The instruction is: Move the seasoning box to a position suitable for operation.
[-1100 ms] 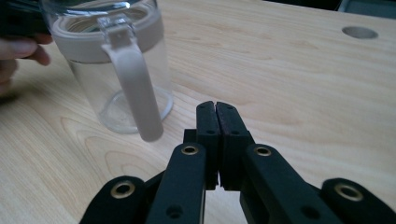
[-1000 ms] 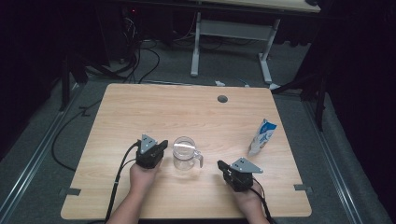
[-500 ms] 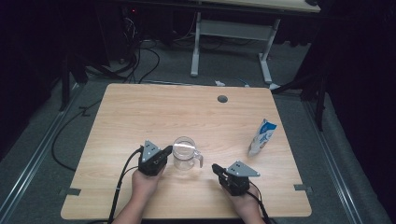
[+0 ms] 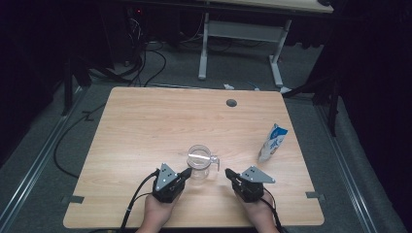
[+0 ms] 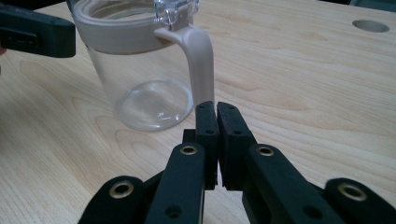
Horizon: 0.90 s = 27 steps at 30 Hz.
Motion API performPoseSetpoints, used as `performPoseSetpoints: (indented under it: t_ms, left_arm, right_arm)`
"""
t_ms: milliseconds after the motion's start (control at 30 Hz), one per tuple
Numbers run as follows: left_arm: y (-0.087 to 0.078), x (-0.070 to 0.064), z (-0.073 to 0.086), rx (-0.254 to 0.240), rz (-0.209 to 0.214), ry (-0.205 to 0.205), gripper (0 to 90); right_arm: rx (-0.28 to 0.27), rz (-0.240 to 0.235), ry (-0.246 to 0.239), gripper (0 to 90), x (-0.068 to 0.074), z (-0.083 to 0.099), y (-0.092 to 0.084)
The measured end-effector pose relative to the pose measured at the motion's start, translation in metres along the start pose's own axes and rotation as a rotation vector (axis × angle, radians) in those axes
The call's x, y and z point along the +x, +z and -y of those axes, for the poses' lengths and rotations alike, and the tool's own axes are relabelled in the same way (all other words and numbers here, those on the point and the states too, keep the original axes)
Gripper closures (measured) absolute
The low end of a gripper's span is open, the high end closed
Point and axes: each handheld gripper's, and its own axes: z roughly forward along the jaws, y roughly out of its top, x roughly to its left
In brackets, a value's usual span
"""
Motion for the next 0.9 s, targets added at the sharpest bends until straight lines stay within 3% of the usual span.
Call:
performPoseSetpoints:
  t_ms: [67,133,200,267,433,500,600,633,700,767,833,900]
  left_arm:
    - [0.005,0.020,0.000,0.010,-0.061,-0.062,90.0]
    - [0.016,0.035,-0.006,0.025,-0.095,-0.081,90.0]
    - [0.029,0.045,-0.015,0.039,-0.084,-0.092,90.0]
    - [0.041,0.048,-0.023,0.047,-0.082,-0.079,90.0]
    - [0.050,0.039,-0.027,0.044,-0.047,-0.059,90.0]
    - [0.046,0.035,-0.023,0.035,-0.027,-0.075,90.0]
    - [0.033,0.018,-0.012,0.026,0.006,-0.070,90.0]
    - [0.027,0.010,-0.007,0.010,0.027,-0.102,90.0]
    - [0.017,0.000,0.003,-0.047,0.020,-0.137,90.0]
    - [-0.001,0.007,0.011,0.030,0.013,-0.055,90.0]
    - [-0.011,0.011,0.015,0.032,-0.016,-0.053,90.0]
    - [-0.021,0.019,0.015,0.026,-0.040,-0.056,90.0]
  right_arm:
    - [-0.004,-0.020,0.006,89.3,0.003,-0.002,0.000]
    - [-0.002,-0.030,0.007,89.6,0.005,-0.003,0.002]
    - [0.007,-0.051,0.006,89.8,0.009,-0.005,0.006]
    - [0.018,-0.070,0.013,89.9,0.011,-0.008,0.013]
    - [0.034,-0.039,0.013,90.0,0.008,-0.010,0.026]
    - [0.037,-0.024,0.015,90.0,0.003,-0.011,0.027]
    - [0.038,-0.003,0.025,90.0,-0.007,-0.015,0.031]
    - [0.037,0.008,0.023,89.9,-0.012,-0.019,0.034]
    - [0.039,0.029,0.024,89.9,-0.019,-0.024,0.037]
    - [0.037,0.048,0.026,89.9,-0.029,-0.030,0.043]
    - [0.038,0.058,0.034,89.9,-0.034,-0.033,0.042]
    - [0.031,0.040,0.036,89.9,-0.030,-0.031,0.034]
